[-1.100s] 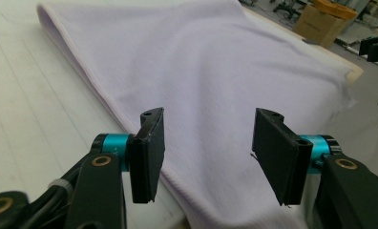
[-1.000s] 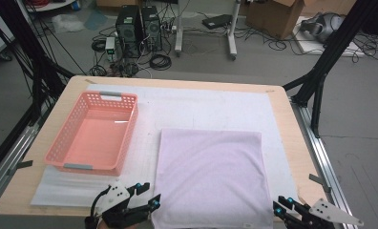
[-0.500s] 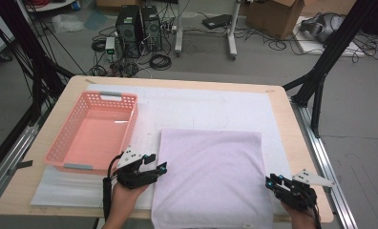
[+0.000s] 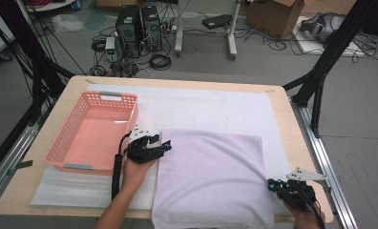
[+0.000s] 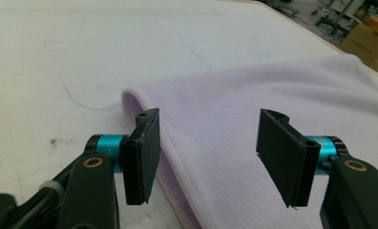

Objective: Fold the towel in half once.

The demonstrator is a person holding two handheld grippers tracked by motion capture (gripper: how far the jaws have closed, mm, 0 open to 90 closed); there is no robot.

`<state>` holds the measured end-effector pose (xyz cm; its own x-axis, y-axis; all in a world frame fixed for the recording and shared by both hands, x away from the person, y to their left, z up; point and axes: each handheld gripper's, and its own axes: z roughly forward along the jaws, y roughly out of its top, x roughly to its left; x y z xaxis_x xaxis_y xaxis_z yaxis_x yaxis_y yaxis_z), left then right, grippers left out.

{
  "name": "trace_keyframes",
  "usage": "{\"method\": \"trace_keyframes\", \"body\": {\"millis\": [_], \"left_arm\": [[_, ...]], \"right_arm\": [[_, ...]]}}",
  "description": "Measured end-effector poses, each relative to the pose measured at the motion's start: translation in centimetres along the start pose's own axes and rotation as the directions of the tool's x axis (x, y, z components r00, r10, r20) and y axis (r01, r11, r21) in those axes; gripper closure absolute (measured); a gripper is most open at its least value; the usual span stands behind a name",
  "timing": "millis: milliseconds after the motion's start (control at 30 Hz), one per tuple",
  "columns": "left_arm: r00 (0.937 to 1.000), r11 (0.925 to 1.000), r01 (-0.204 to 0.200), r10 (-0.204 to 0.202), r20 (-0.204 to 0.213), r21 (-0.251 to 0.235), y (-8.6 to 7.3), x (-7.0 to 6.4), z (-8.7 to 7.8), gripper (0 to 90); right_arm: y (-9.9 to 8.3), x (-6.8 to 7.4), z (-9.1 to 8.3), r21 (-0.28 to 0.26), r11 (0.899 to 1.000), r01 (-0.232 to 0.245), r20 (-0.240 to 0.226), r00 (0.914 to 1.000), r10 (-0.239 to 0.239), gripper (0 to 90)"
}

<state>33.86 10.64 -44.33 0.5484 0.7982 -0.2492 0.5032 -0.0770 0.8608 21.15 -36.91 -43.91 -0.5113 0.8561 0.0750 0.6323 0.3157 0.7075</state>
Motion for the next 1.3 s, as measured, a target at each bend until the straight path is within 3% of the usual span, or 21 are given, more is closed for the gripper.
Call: {"method": "trace_keyframes", "body": {"millis": [167,233,333,400,467,500,667,733,800,867,900,933,967,1033,1100,1200,1267,1300], "left_arm": [[0.9988,0.9987,0.029,-0.027,-0.040,0.041,0.7,0.6,1.3,39.8],[0.9976,0.9988,0.041,-0.039,-0.058,0.028,0.7,0.8,1.7,39.2],[0.9943,0.9938,0.069,-0.061,-0.088,0.087,0.7,1.4,2.6,38.4],[0.9934,0.9905,0.073,-0.062,-0.097,0.116,0.9,1.6,3.1,38.7],[0.9905,0.9922,0.064,-0.050,-0.128,0.107,1.1,1.5,3.3,39.0],[0.9903,0.9899,0.056,-0.038,-0.134,0.130,1.3,1.5,3.5,39.1],[0.9900,0.9901,0.014,0.006,-0.141,0.139,1.7,1.4,4.3,41.1],[0.9844,0.9864,-0.050,0.075,-0.159,0.157,1.6,1.1,4.4,48.4],[0.9843,0.9848,-0.069,0.094,-0.150,0.159,1.6,1.2,4.3,56.7],[0.9894,0.9832,-0.084,0.102,-0.103,0.162,1.6,1.2,4.2,71.4],[0.9901,0.9803,-0.102,0.117,-0.078,0.169,1.5,1.0,4.3,83.3],[0.9837,0.9750,-0.134,0.153,-0.096,0.177,1.6,0.5,4.4,85.0],[0.9825,0.9741,-0.138,0.158,-0.100,0.179,1.6,0.5,4.4,85.5],[0.9914,0.9806,-0.082,0.098,-0.086,0.178,1.7,0.9,4.3,85.9],[0.9957,0.9849,-0.031,0.045,-0.081,0.170,1.7,1.3,4.2,86.1],[0.9942,0.9905,-0.010,0.024,-0.105,0.137,2.3,1.6,4.0,86.4],[0.9937,0.9974,-0.004,0.012,-0.112,0.073,2.8,1.7,3.9,86.6],[0.9935,0.9965,-0.001,0.011,-0.113,0.084,3.0,1.8,4.0,86.7]], "right_arm": [[0.7,-0.4,0.3,-0.061,0.998,0.013,0.009,0.9999,-0.013,69.5],[1.5,-1.0,0.8,-0.081,0.997,0.003,0.018,0.9998,-0.002,65.5],[2.9,-2.4,2.0,-0.125,0.992,-0.007,0.034,0.9994,0.011,63.8],[4.1,-3.5,3.2,-0.148,0.988,-0.042,0.033,0.9983,0.048,62.1],[5.2,-4.2,4.3,-0.150,0.987,-0.066,0.035,0.9968,0.072,59.8],[5.8,-4.6,4.9,-0.152,0.986,-0.067,0.041,0.9964,0.074,58.6],[7.9,-5.6,8.0,-0.081,0.994,-0.066,0.070,0.9949,0.072,55.7],[8.3,-5.6,8.8,-0.058,0.995,-0.080,0.058,0.9948,0.083,55.3],[8.7,-5.5,9.2,-0.050,0.997,-0.062,0.078,0.9948,0.066,57.2],[8.8,-5.4,9.2,-0.045,0.998,-0.050,0.087,0.9947,0.054,59.5],[8.8,-5.3,9.2,-0.044,0.998,-0.048,0.086,0.9950,0.051,64.0],[8.8,-5.2,9.2,-0.041,0.998,-0.046,0.072,0.9962,0.049,70.7],[8.8,-5.2,9.2,-0.038,0.998,-0.041,0.043,0.9981,0.043,80.3],[8.9,-4.8,9.3,-0.031,0.999,-0.035,0.049,0.9981,0.036,83.2],[9.0,-4.8,9.2,-0.024,0.998,-0.059,0.042,0.9973,0.060,84.7],[9.0,-5.3,9.1,-0.043,0.998,-0.046,0.060,0.9970,0.049,85.3],[9.2,-5.8,9.0,-0.074,0.995,-0.063,0.065,0.9956,0.068,85.4],[9.5,-6.1,9.0,-0.093,0.993,-0.067,0.069,0.9949,0.073,85.4]]}}
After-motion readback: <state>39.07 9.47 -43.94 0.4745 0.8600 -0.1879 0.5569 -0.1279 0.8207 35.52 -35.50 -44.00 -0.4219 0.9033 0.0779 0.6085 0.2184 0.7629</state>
